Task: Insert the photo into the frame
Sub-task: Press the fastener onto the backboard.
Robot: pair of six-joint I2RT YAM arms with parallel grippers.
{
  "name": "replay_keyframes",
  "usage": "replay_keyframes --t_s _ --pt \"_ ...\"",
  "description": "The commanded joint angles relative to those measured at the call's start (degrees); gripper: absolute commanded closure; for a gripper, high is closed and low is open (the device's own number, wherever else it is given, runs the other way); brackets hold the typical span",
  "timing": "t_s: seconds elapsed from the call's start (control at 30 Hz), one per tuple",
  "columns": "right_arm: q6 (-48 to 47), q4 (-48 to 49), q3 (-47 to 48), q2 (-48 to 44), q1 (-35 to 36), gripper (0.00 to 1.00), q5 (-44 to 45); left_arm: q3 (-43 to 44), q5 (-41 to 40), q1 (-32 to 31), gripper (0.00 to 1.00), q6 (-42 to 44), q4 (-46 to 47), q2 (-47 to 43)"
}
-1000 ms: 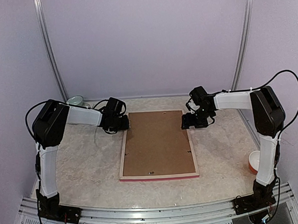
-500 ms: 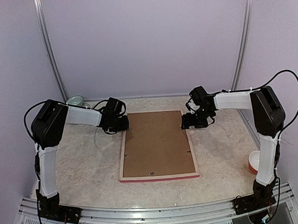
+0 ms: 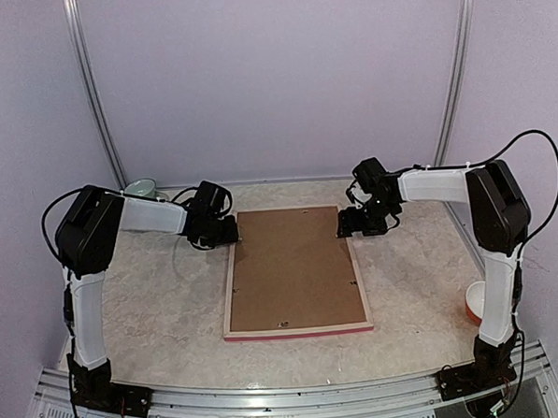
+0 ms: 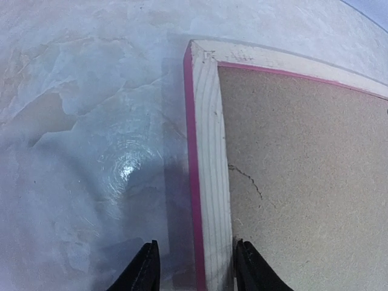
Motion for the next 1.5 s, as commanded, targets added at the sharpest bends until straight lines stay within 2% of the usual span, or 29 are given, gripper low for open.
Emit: replay_keyframes --t_s 0.0,0.4,1.03,1.47 --pt "0.56 -1.69 3.67 1.49 -0.27 0.19 0.84 -0.74 -0.41 0.38 0.53 0.31 -1.83 -3.71" --pt "1.04 -2.81 8.76 4.91 -0.45 0.18 2.79 -1.89 1.52 2.27 0.38 0.67 0.84 -4.57" --pt "1.26 -0.32 10.00 9.26 -0.98 0.19 4.55 -3.40 5.91 4.14 0.37 3.02 6.93 -1.17" --pt "1.68 -0.84 10.96 9.34 -0.98 0.19 4.05 -5.39 12.00 4.14 0.37 5.44 10.81 -1.74"
